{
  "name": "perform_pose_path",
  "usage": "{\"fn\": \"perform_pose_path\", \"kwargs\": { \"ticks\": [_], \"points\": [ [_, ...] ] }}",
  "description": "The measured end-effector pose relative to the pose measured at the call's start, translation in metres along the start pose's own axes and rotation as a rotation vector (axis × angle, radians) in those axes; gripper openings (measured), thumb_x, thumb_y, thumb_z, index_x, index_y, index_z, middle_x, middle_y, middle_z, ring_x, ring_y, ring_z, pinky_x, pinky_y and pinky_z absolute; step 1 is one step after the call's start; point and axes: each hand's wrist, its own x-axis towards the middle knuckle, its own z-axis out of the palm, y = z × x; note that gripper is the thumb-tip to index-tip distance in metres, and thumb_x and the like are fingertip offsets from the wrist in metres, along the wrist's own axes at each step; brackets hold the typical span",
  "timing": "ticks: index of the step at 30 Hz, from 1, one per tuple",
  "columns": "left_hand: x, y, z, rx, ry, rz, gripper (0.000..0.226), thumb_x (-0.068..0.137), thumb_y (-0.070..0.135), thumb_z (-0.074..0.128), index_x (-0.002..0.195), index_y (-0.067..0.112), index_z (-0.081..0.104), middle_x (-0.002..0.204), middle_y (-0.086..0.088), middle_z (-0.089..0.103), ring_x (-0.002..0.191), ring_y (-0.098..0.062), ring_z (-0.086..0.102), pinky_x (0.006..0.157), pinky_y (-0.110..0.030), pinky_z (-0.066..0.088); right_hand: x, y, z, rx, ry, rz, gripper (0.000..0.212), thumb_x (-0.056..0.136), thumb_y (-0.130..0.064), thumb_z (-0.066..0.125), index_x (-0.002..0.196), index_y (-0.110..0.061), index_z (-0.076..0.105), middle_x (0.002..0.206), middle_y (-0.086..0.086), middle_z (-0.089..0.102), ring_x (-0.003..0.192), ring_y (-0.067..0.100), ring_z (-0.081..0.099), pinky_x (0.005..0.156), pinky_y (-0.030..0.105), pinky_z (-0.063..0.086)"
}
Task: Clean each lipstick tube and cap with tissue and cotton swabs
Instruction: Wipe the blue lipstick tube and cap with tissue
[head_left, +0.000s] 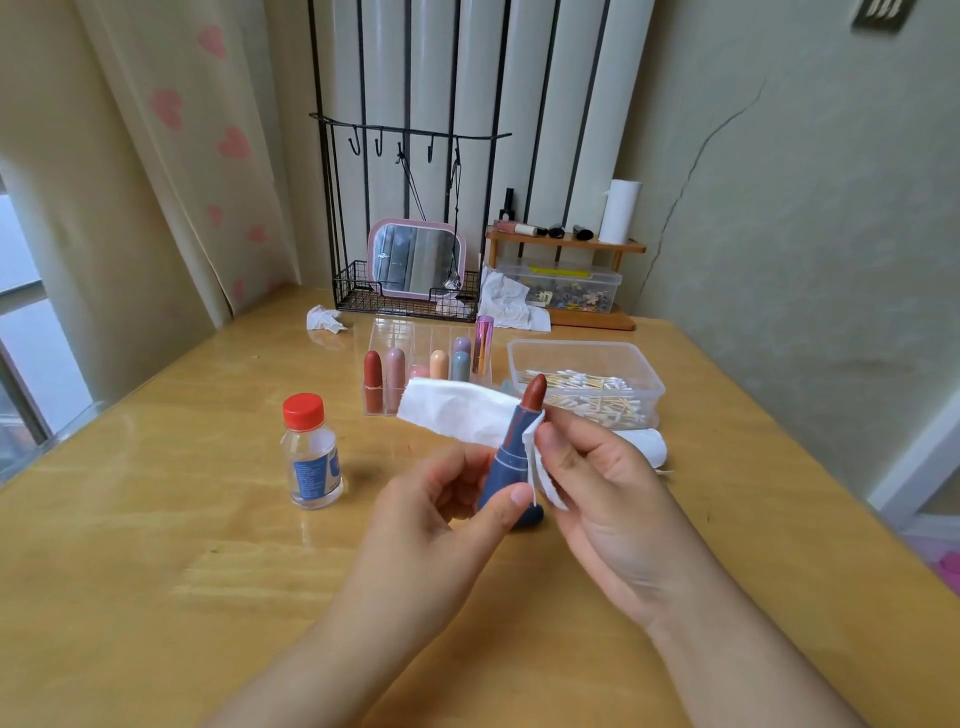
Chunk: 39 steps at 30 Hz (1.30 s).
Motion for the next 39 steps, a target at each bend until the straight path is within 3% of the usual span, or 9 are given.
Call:
{"fn": "perform_pose_path", "kwargs": {
  "ticks": [3, 10, 14, 18, 22, 27, 30, 35, 39],
  "points": [
    [0.000, 0.000, 0.001, 0.020, -0.003, 0.013, 0.030, 0.069, 0.047, 0.068, 0.094, 0.030, 0.069, 0.084, -0.003, 0.071, 0.082, -0.029, 0.063, 0.075, -0.039, 0.051, -0.001, 0.002, 0.000, -0.084, 0.038, -0.018, 0.062, 0.069, -0.053, 0.076, 0.105, -0.003, 0.067, 0.115, 0.037, 0.055, 0.107, 0.040, 0.057, 0.099, 0.043, 0.042],
    [-0.002, 0.001, 0.005, -0.080, -0.064, -0.099, 0.014, 0.079, 0.029, 0.069, 0.086, 0.017, 0.069, 0.072, 0.007, 0.069, 0.068, -0.005, 0.062, 0.065, -0.014, 0.047, 0.000, 0.004, -0.003, -0.107, 0.040, -0.031, 0.050, 0.067, -0.054, 0.076, 0.085, -0.008, 0.069, 0.082, 0.011, 0.054, 0.081, 0.023, 0.048, 0.074, 0.033, 0.044],
    [-0.001, 0.001, 0.006, -0.322, -0.104, -0.272, 0.028, 0.079, 0.026, 0.052, 0.089, 0.004, 0.067, 0.073, -0.011, 0.069, 0.065, -0.020, 0.065, 0.069, -0.025, 0.054, -0.001, -0.001, -0.003, -0.065, 0.022, -0.021, 0.057, 0.065, -0.054, 0.077, 0.083, -0.001, 0.064, 0.075, 0.012, 0.051, 0.066, 0.025, 0.045, 0.049, 0.023, 0.042],
    [0.000, 0.004, 0.007, -0.308, -0.100, -0.218, 0.026, 0.080, 0.025, 0.064, 0.090, 0.001, 0.065, 0.070, -0.006, 0.068, 0.063, -0.014, 0.062, 0.067, -0.021, 0.052, 0.000, 0.000, -0.003, -0.042, 0.054, -0.025, 0.073, 0.074, -0.051, 0.072, 0.096, 0.016, 0.050, 0.088, 0.021, 0.046, 0.072, 0.029, 0.040, 0.046, 0.030, 0.042],
    [-0.001, 0.006, 0.010, -0.309, -0.007, -0.200, 0.023, 0.066, 0.016, 0.070, 0.084, 0.003, 0.064, 0.064, -0.001, 0.068, 0.058, -0.008, 0.061, 0.060, -0.014, 0.048, 0.000, 0.002, 0.000, -0.030, 0.088, -0.034, 0.058, 0.083, -0.038, 0.066, 0.096, 0.017, 0.051, 0.090, 0.041, 0.048, 0.082, 0.027, 0.047, 0.054, 0.028, 0.048],
    [-0.002, -0.001, 0.012, -0.377, -0.095, -0.323, 0.032, 0.078, 0.029, 0.059, 0.094, 0.001, 0.064, 0.075, -0.009, 0.069, 0.067, -0.017, 0.064, 0.069, -0.025, 0.054, -0.001, 0.001, -0.001, -0.063, 0.104, -0.013, 0.058, 0.077, -0.048, 0.070, 0.089, 0.007, 0.058, 0.082, 0.015, 0.047, 0.070, 0.026, 0.040, 0.055, 0.028, 0.034],
    [-0.004, 0.002, 0.012, -0.411, -0.160, -0.327, 0.028, 0.081, 0.029, 0.054, 0.085, 0.005, 0.066, 0.073, -0.014, 0.066, 0.063, -0.018, 0.062, 0.065, -0.024, 0.051, -0.001, 0.001, 0.002, -0.066, 0.119, -0.042, 0.086, 0.068, -0.060, 0.073, 0.094, 0.018, 0.045, 0.074, 0.024, 0.038, 0.066, 0.036, 0.028, 0.050, 0.030, 0.027],
    [-0.003, 0.000, 0.011, -0.297, 0.008, -0.229, 0.026, 0.068, 0.020, 0.079, 0.084, 0.004, 0.065, 0.066, -0.003, 0.067, 0.059, -0.012, 0.059, 0.061, -0.018, 0.049, -0.003, 0.000, 0.005, -0.017, 0.075, -0.060, 0.080, 0.074, -0.050, 0.071, 0.092, 0.022, 0.041, 0.083, 0.025, 0.045, 0.070, 0.029, 0.042, 0.046, 0.030, 0.040],
    [-0.004, -0.001, 0.013, -0.332, -0.015, -0.302, 0.028, 0.070, 0.028, 0.065, 0.088, 0.006, 0.066, 0.069, -0.006, 0.068, 0.059, -0.015, 0.061, 0.065, -0.022, 0.051, -0.002, 0.001, 0.002, -0.026, 0.093, -0.047, 0.076, 0.076, -0.050, 0.070, 0.090, 0.020, 0.042, 0.078, 0.026, 0.041, 0.066, 0.028, 0.039, 0.048, 0.030, 0.035]
  ]
}}
